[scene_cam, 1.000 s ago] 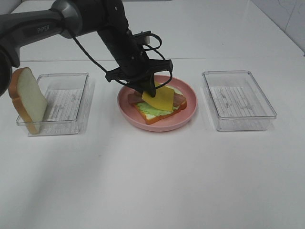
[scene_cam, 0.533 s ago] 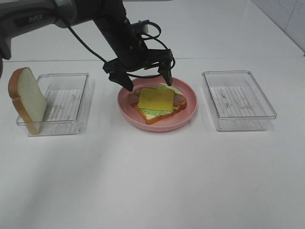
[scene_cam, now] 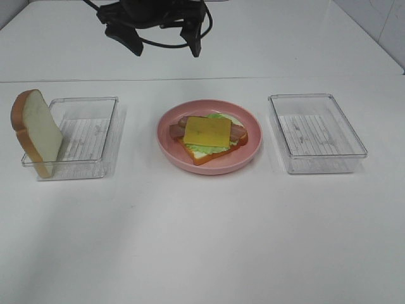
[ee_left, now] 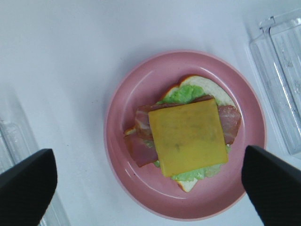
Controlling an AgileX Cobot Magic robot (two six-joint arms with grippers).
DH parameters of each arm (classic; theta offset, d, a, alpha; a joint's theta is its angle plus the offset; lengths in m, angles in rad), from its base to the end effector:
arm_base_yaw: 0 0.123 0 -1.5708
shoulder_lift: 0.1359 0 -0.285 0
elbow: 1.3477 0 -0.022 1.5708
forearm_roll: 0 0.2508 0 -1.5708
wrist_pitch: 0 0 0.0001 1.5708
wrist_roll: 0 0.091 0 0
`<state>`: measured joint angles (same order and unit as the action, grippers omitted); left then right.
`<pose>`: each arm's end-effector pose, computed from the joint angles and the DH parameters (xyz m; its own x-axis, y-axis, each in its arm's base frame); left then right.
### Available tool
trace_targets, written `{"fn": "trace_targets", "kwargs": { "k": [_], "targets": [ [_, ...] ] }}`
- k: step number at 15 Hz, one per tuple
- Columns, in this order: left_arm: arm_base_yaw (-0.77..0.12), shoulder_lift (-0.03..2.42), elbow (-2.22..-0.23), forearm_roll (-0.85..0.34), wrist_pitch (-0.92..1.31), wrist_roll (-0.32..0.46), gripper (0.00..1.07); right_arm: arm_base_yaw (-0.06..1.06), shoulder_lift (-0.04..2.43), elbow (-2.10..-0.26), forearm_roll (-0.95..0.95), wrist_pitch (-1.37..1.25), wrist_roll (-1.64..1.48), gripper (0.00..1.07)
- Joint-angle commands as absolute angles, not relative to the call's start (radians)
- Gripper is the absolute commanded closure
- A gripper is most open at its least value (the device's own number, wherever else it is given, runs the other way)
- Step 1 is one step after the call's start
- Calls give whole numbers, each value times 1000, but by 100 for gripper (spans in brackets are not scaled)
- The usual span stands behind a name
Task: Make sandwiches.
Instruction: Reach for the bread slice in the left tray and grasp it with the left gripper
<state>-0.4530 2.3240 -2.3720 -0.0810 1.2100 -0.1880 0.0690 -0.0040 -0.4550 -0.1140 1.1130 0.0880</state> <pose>0.4556 -0.2294 0.2784 -0.8726 0.1864 -0.4514 0.2880 0.9429 -0.1675 -0.0026 -0.0095 0.2611 -0.5325 0.0005 -0.8465 0.0374 0.9990 -0.0229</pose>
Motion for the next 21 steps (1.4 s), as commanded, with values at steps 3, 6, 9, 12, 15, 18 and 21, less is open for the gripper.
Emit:
{"fn": "trace_targets", "kwargs": {
  "k": [3,6,9,12,15,18,21],
  "targets": [
    [-418,2217,-2359,-68,1317,-187,5,64,-34,-453,-118,1102,75,10],
    [-356,2128,-2284,-56,1317,-187,6,64,-34,-453,-118,1102,75,10],
    [-266,2001,-2120,-32,1317,-158,6,64,-34,-453,-118,1102,75,10],
    [-187,1916,-1970,-8,1317,-149,6,64,-34,-453,-118,1102,75,10],
    [-87,1848,-1830,-6,1316,-135,6,64,-34,-453,-118,1102,75,10],
    [-17,1848,-1731,-8,1292,-120,6,64,-34,-453,-118,1102,75,10],
    [-17,1852,-1684,-59,1202,-109,6,64,-34,-453,-118,1102,75,10]
  ]
}}
